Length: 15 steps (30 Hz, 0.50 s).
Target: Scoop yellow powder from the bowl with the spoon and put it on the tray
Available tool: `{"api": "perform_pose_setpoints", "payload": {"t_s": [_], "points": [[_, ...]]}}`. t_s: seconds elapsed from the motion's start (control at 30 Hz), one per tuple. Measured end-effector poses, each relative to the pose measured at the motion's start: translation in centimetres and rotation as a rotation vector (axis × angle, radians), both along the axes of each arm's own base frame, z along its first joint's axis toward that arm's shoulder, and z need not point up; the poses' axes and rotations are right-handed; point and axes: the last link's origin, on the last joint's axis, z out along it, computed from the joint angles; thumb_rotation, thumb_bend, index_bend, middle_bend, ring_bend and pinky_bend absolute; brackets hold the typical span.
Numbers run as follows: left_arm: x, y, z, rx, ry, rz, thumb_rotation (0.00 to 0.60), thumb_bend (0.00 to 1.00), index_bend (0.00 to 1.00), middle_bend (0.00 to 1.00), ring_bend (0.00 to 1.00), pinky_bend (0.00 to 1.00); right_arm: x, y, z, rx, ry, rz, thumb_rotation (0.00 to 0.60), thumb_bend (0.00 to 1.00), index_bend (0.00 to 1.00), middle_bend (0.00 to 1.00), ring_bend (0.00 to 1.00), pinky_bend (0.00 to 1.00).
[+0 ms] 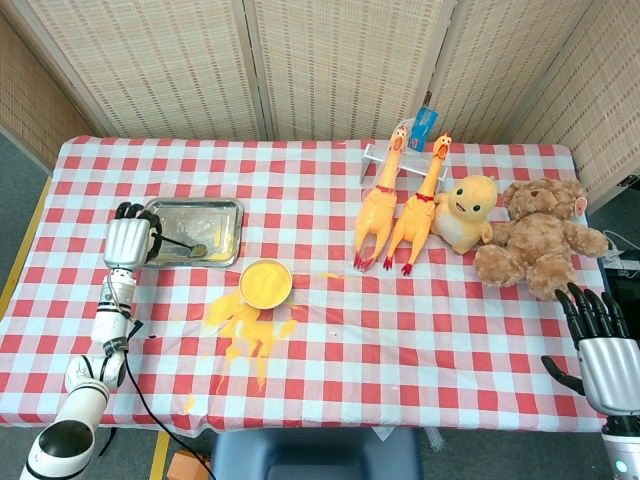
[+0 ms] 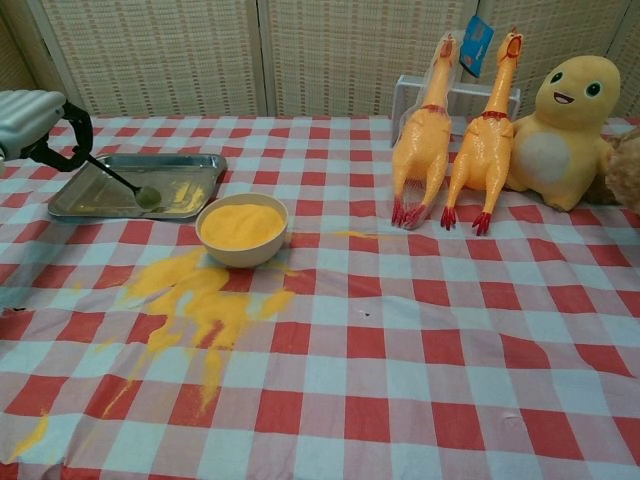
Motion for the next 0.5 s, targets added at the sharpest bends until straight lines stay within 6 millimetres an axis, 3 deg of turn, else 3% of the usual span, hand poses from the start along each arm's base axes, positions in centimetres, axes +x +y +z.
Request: {"api": "perform_pose_setpoints", "payload": {"t_s": [0.17,0.27,0.4,0.5], "points": [[-0.6,0.4,0.4,0.002,-0.002,0.047,0.600,0.58,0.64,0.44,0.21,0.15,0.1,0.2,0.2,-0.006,-0.004,0.007,0.600,0.11,0.00,0.00,0.00,0.00],[-0.9,0.4,0.4,-0.001,-0.008,0.067,0.600,0.56,0.55,0.43,0.21,0.15,0.3,0.3,0.2,-0.008,-0.006,0.013,0.600,0.11,0.00,0.00,0.00,0.00],[-1.4,0.4,0.4,-0.007,-0.034,0.099,0.600,0.51,0.23,0.35,0.16,0.14,0.3,0.4,0.2,-0.005,-0.007,0.017,0.600,0.11,0.00,0.00,0.00,0.00],[-1.8,0.4,0.3,-0.016,-0.058,0.129,0.600,0.50,0.06,0.29,0.12,0.14,0.4,0.4,0.2,-0.004,-0.009,0.021,0.600,0.11,0.00,0.00,0.00,0.00]]}}
